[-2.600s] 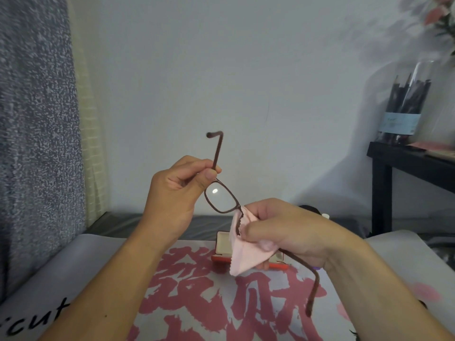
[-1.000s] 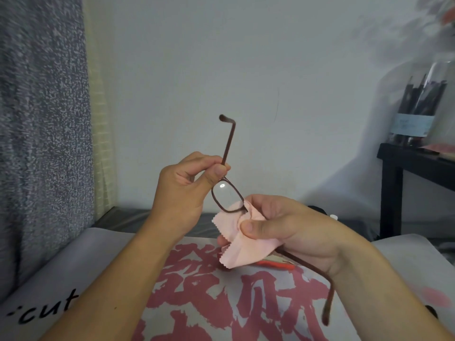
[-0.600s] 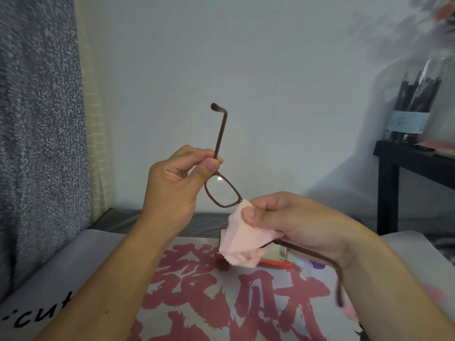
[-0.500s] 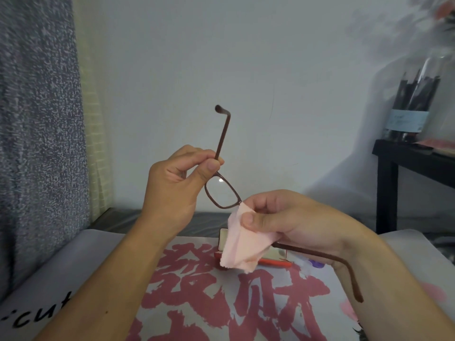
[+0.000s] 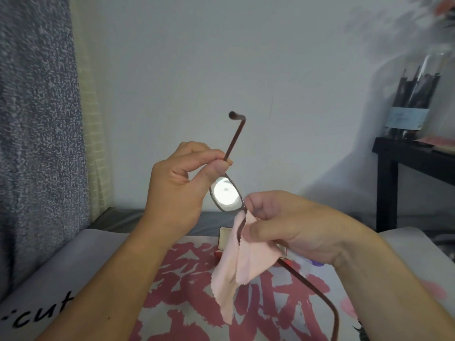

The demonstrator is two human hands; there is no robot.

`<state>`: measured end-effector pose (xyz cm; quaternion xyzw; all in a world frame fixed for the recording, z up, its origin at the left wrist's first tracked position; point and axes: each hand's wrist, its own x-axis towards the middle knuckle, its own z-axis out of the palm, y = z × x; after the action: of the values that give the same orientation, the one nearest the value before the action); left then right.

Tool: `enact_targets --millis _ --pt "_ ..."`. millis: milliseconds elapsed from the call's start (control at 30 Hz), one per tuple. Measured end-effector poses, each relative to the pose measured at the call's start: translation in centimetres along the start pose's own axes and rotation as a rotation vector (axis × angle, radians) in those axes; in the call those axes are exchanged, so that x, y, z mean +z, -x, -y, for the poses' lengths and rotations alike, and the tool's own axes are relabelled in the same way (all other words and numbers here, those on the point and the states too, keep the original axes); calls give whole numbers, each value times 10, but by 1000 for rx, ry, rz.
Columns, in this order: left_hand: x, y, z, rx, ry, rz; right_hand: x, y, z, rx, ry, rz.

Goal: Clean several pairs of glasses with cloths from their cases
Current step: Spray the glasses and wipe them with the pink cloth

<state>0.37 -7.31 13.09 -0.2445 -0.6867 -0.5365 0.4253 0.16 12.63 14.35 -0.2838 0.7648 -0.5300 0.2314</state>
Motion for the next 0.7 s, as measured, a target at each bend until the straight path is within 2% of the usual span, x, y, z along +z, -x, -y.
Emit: enact_targets --millis 333,433,533,700 --pt "-2 -2 -5 10 20 -149 -14 19 10 -16 -30 46" --pt "0 -1 -7 -15 14 -149 -17 21 11 4 -9 48" --pt "2 -1 -7 -16 19 -117 -11 14 8 14 84 1" --pt "-3 -4 0 -101 180 -114 0 11 10 -46 44 -85"
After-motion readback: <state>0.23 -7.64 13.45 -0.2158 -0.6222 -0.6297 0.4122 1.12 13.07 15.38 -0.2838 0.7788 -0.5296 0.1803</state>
